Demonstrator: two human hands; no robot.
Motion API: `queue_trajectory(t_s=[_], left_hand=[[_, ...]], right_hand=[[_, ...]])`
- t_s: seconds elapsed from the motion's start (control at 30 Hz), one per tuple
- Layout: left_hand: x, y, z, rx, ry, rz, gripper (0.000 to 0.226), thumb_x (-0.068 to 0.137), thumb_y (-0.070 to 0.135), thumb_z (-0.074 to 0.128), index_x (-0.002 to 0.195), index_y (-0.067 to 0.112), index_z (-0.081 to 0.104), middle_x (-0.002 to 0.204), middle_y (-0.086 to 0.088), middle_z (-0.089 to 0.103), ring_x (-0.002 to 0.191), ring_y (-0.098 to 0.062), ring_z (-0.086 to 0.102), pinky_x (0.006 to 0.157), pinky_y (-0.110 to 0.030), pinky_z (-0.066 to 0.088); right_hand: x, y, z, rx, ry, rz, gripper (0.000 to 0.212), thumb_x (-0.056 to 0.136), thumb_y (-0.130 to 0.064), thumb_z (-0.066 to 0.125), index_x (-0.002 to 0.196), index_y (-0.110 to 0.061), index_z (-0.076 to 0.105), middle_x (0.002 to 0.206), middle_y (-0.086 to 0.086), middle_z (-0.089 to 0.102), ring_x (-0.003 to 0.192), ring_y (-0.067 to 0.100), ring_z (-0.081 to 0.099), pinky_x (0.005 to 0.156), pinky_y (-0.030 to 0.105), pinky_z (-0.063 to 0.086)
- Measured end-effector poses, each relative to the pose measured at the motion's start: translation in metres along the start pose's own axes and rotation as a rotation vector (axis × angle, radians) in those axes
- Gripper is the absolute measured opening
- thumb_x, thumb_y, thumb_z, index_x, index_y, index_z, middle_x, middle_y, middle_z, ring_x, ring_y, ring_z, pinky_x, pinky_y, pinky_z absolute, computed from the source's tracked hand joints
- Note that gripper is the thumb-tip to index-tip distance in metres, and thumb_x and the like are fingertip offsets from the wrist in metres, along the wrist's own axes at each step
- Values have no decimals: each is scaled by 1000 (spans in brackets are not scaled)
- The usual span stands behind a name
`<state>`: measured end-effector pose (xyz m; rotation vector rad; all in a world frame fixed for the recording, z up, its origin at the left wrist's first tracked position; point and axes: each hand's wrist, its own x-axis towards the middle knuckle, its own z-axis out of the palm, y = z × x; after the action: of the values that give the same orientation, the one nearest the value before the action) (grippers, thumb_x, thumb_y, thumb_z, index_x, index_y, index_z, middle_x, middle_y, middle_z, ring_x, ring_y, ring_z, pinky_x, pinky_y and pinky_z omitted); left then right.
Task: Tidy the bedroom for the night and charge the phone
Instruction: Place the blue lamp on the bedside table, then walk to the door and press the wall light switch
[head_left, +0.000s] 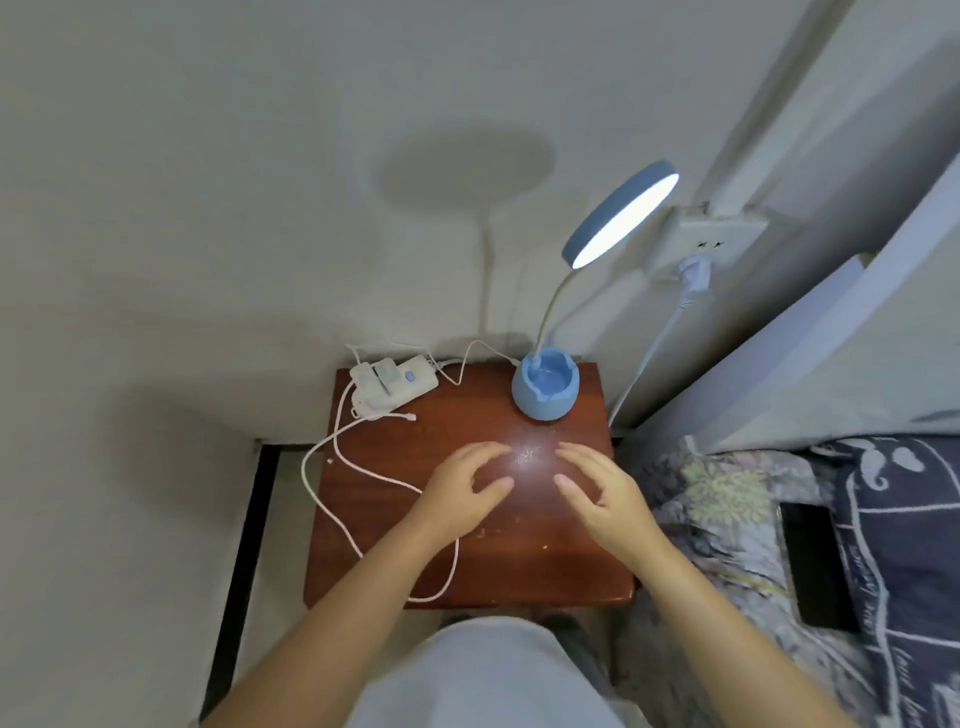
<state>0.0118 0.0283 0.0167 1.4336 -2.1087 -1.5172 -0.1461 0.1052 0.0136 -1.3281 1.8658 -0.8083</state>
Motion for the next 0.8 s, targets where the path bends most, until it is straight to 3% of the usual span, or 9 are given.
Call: queue_trajectory(t_s=[0.17, 0.23, 0.37, 0.43, 0.53, 0.7, 0.8], left_hand=[[-74, -14, 17, 29, 95, -108, 37, 85, 15, 55, 121, 16, 50, 122, 6, 49, 118, -8, 44, 95, -14, 29], [-107, -17, 29, -27, 242, -181, 38, 84, 15, 56, 122, 15, 49, 120, 7, 47, 117, -8, 44, 95, -15, 30], [-176, -8, 54, -383, 579, -329, 35, 81, 16, 58, 114, 25, 51, 114, 3, 52, 112, -12, 50, 93, -23, 38], [-219, -3, 70, -498, 748, -375, 32, 83, 11, 58, 103, 35, 49, 108, 8, 55, 106, -7, 52, 89, -19, 42], [-286, -4, 97, -593, 970, -426, 32, 83, 7, 57, 98, 34, 48, 103, 12, 56, 94, 2, 55, 77, -14, 47], [-398, -13, 160, -838, 1307, -535, 32, 83, 1, 54, 95, 31, 51, 100, 11, 57, 82, 5, 61, 69, -3, 47], [-467, -22, 208, -922, 1477, -607, 33, 83, -2, 53, 94, 29, 52, 99, 5, 58, 73, 13, 61, 67, -2, 47]], right_hand=[[-30, -5, -21, -196, -390, -226, 32, 90, -23, 51, 121, -16, 52, 125, -13, 42, 121, 5, 38, 104, 24, 32], [-32, -13, -27, -236, -517, -314, 31, 90, -22, 51, 121, -17, 51, 124, -15, 41, 118, 2, 38, 98, 17, 30], [-37, -49, -21, -214, -680, -477, 31, 85, -26, 54, 114, -13, 56, 114, -11, 48, 104, -3, 48, 81, -4, 35], [-52, -72, -5, -180, -791, -531, 35, 77, -31, 52, 108, -16, 60, 109, -12, 52, 95, -8, 53, 78, -6, 36], [-90, -98, 28, -129, -964, -566, 22, 80, -17, 57, 93, -34, 54, 98, -19, 53, 85, -22, 53, 71, -5, 40], [-177, -109, 88, -192, -1293, -621, 37, 81, 10, 55, 88, -26, 55, 103, 12, 59, 80, -20, 56, 66, -1, 43], [-245, -113, 125, -260, -1443, -654, 28, 83, 6, 53, 95, -19, 58, 101, 8, 57, 77, -7, 60, 62, -1, 43]])
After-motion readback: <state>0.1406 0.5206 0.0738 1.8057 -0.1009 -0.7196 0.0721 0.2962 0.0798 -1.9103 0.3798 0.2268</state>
